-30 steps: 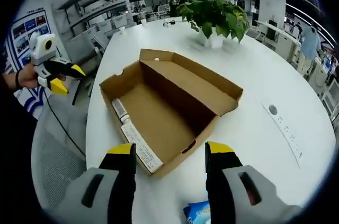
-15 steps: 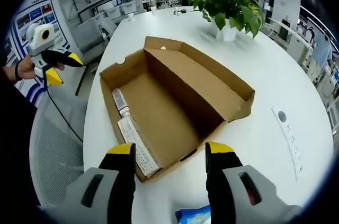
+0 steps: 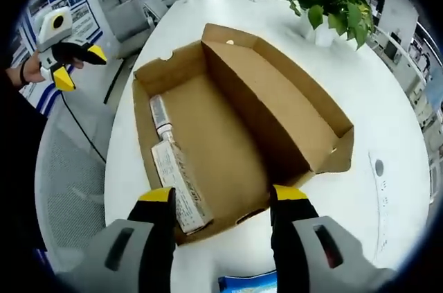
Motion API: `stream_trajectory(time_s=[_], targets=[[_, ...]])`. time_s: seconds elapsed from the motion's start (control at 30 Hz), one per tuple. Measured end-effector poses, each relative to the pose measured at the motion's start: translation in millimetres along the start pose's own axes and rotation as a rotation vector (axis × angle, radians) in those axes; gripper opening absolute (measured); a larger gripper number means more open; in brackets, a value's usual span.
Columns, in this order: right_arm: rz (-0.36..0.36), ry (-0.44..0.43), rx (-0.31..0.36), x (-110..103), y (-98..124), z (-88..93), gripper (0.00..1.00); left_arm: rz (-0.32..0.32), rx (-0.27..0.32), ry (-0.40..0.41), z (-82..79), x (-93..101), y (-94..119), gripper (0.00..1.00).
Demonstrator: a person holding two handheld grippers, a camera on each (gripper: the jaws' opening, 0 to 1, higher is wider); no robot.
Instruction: Operate the shoe box by opening the lid, removing the specified soft item, and placing it in the target area until the item is outside and the box remains undamaged.
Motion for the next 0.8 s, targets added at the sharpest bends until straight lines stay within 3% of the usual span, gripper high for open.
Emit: stream_trajectory(time_s=[0.23,0.47,0.6,0.8], targets=[[-0.047,0.086,-0.09,-18,-19,2.7,0.55,-0.005,0.003,0.01,4.5,-5.9,8,0.41],[-0.061,0.123,-0.125,-25,-33,-1.2,0.48,-0.01,-0.001,0.017,11.0,-13.3,15,0.41],[-0.022,0.135,-0.116,-18,-31,-4.4,0.54,-0.013,-0.001,0.022,12.8,-16.7,18,0.41],[0.039,0.113,-0.108,-3,-26,-3.0,0.52,-0.01,-0.001,0.025,14.2,-20.1,19,0.41]])
Point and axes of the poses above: the point that each gripper's makers call its tool centre point, and the gripper's own axes: y roughly backward along the fingers, x roughly to its right, z roughly out of its underside, the point moved 3 cm from there along y, roughly backward along the fingers, and after that the axes turned 5 degrees about -y, right-handed, at the moved point
